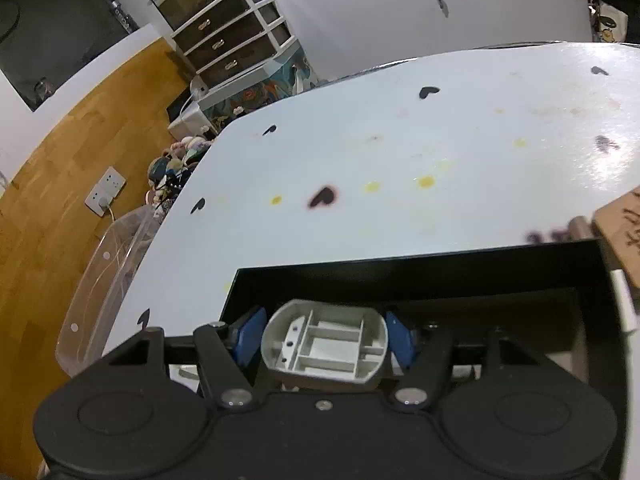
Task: Organize rigid objects
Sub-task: 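Drop the white holder into the box with right gripper while left grips box wall, then grasp the light wooden oval block with the right gripper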
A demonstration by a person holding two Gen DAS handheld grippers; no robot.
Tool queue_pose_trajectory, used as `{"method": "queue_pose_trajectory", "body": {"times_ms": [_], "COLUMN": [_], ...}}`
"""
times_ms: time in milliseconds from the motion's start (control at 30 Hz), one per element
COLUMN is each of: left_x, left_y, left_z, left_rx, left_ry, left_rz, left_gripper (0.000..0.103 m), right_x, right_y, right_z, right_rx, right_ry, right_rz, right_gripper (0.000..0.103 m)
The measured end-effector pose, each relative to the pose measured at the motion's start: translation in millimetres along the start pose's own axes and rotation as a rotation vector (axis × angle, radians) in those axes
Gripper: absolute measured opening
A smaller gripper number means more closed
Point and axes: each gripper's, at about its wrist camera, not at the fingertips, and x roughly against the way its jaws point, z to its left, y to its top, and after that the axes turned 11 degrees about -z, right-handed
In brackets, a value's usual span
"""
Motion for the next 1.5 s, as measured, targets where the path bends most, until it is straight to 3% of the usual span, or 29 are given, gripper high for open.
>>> {"method": "queue_pose_trajectory", "body": {"times_ms": [100, 400, 567, 800, 1100, 1333, 1500], "left_x": [-0.1, 0.4, 1.0, 1.3, 0.6, -0.1, -0.1], "left_y": [0.2, -1.4, -1.1, -0.6, -1.6, -1.6, -0.9], "left_z": [-0.4, -0.4, -2.6, -2.5, -5.6, -5.3, -5.0], "left_rx": [0.004, 0.02, 0.014, 0.027, 0.028, 0.037, 0.035], "left_ry": [0.003, 0.016, 0.026, 0.034, 0.053, 0.057, 0.056], "left_rz": [0.002, -0.003, -0.003, -0.002, -0.01, -0.012, -0.007], "left_gripper": [0.007, 0.007, 0.007, 0.007, 0.006, 0.006, 0.006], "right_x": [4.1, 85.9, 145.4, 213.7, 249.3, 237.8, 230.4], "right_y": [-1.9, 6.5, 1.7, -10.9, -26.2, -39.7, -46.6], "right_z": [-0.7, -19.1, -43.4, -98.4, -179.6, -208.7, -214.1], "right_rx": [-0.005, 0.063, 0.115, 0.105, 0.0, -0.072, -0.084], "right_ry": [0.002, 0.15, 0.166, 0.037, -0.218, -0.256, -0.238], "right_rz": [0.007, -0.095, -0.215, -0.377, -0.462, -0.428, -0.398], "right_gripper": [0.083, 0.087, 0.088, 0.09, 0.09, 0.087, 0.074]}}
